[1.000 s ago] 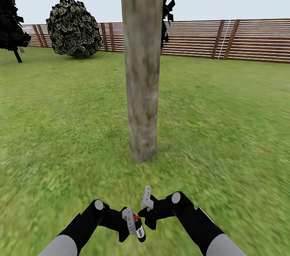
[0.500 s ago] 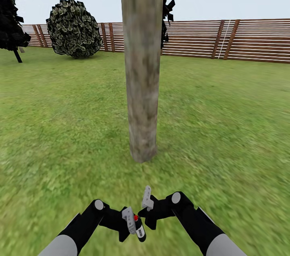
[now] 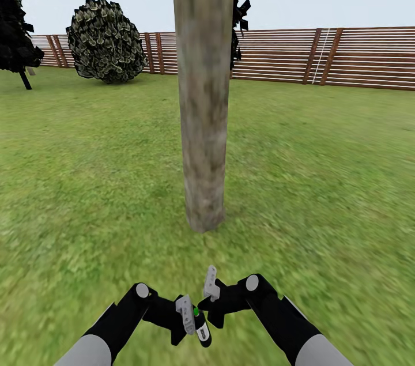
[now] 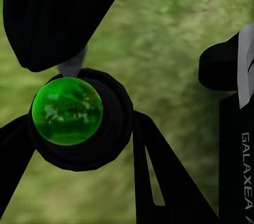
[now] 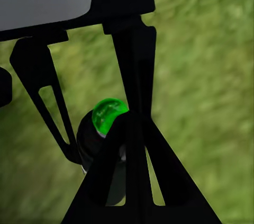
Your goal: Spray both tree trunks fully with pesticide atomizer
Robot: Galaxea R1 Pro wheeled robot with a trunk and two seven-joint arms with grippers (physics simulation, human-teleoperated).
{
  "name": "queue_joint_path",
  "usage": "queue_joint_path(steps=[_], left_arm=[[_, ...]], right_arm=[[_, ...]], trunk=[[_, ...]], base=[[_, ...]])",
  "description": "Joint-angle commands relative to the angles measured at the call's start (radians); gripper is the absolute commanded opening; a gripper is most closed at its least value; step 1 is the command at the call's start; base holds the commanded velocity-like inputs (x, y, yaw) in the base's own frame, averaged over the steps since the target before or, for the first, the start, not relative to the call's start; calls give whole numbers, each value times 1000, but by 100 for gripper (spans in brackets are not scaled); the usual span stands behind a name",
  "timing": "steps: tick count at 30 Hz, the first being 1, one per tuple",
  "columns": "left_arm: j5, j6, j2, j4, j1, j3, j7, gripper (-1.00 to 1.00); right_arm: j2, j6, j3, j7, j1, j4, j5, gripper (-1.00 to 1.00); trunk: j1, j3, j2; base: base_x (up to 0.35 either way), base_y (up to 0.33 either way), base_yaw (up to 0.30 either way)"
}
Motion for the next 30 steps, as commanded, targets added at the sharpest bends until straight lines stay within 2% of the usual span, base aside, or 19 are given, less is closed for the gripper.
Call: queue_joint_path(steps=[1,9,17,27,30], left_arm=[[1,0,0,0,0,0,-1,-100],[-7,0,3,9,2,-1,8,-100],[-13,1,28,17,8,-3,28,-100],[-13,3,108,18,12,-2,37,-100],[-13,4,144,18,14,0,42,-100]], right_arm=[[0,0,0,0,0,0,0,-100],[0,0,0,0,0,0,0,-100],[0,0,0,0,0,0,0,-100],[-5,0,-2,0,0,1,0,-100],[-10,0,-5,0,0,22,0,-100]], trunk=[[0,0,0],[0,0,0],[0,0,0],[0,0,0],[0,0,0]], base=[[0,0,0],[0,0,0],[0,0,0],[0,0,0],[0,0,0]])
